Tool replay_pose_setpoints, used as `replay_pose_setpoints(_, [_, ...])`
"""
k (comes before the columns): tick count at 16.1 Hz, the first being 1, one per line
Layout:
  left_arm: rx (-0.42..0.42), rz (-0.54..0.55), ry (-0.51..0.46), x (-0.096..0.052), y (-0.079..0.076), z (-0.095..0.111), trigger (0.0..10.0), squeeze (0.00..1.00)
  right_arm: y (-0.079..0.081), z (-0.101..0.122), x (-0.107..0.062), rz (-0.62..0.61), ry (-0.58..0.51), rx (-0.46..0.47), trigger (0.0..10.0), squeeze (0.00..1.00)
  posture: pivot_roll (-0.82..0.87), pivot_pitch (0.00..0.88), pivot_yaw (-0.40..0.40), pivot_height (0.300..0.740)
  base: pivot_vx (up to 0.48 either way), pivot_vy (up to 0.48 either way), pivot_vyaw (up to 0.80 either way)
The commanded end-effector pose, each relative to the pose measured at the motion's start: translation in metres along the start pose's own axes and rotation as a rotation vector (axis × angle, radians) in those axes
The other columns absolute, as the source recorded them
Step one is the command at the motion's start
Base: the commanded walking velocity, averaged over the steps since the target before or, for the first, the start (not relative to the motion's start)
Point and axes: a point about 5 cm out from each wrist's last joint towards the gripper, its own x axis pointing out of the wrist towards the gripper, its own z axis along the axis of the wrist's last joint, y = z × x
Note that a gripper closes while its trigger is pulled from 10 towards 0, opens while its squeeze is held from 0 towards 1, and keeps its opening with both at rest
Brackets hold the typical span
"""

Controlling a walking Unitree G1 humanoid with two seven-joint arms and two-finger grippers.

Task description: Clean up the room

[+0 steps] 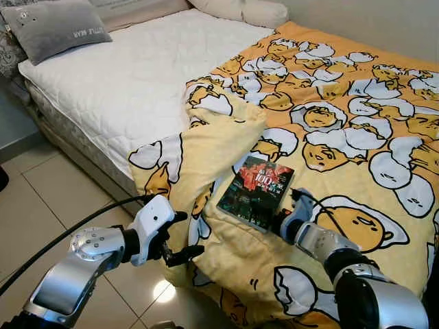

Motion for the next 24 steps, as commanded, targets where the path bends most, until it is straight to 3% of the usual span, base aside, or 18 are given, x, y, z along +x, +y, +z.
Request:
replay_pose_setpoints(1, [0.02,-0.013,0.005,0.0,-0.001,0.004,10.0,0.0,0.002,-0.008,0.003,-0.013,0.025,0.011,10.0,0.0,0.03,0.0,-0.015,0.74,0.0,0.0,0.0])
replay_pose_setpoints(5, [0.028,0.009,0.005,-0.002,0.0,0.005,10.0,0.0,0.01,-0.006,0.007,-0.007,-0.021,0.068,10.0,0.0,0.06,0.0,-0.019,0.74,0.0,0.0,0.0])
replay_pose_setpoints(7, [0.022,0.045,0.007,-0.012,-0.001,0.004,10.0,0.0,0.023,0.002,0.011,0.039,-0.119,0.184,10.0,0.0,0.1,0.0,-0.009,0.74,0.0,0.0,0.0])
replay_pose_setpoints(13, [0.024,0.063,0.027,-0.022,-0.001,0.003,10.0,0.0,0.043,0.012,0.017,0.1,-0.194,0.286,10.0,0.0,0.15,0.0,-0.002,0.74,0.0,0.0,0.0])
replay_pose_setpoints(14, [0.022,0.077,0.024,-0.023,-0.002,0.004,10.0,0.0,0.048,0.015,0.018,0.1,-0.222,0.328,8.8,0.0,0.16,0.0,-0.005,0.74,0.0,0.0,0.0])
replay_pose_setpoints(15, [0.021,0.084,0.022,-0.024,-0.002,0.005,10.0,0.0,0.049,0.015,0.018,0.097,-0.232,0.34,8.8,0.0,0.16,0.0,-0.005,0.74,0.0,0.0,0.0])
replay_pose_setpoints(16, [0.019,0.091,0.021,-0.025,-0.003,0.005,10.0,0.0,0.051,0.016,0.019,0.095,-0.237,0.361,2.9,0.0,0.17,0.0,-0.005,0.74,0.0,0.0,0.0])
replay_pose_setpoints(17, [0.019,0.1,0.019,-0.026,-0.003,0.006,10.0,0.0,0.053,0.016,0.02,0.092,-0.242,0.387,0.0,0.0,0.18,0.0,-0.005,0.74,0.0,0.0,0.0])
replay_pose_setpoints(24, [0.019,0.112,0.013,-0.025,-0.004,0.009,10.0,0.0,0.057,0.013,0.022,0.077,-0.241,0.41,0.0,0.0,0.17,0.0,0.001,0.74,0.0,0.0,0.0])
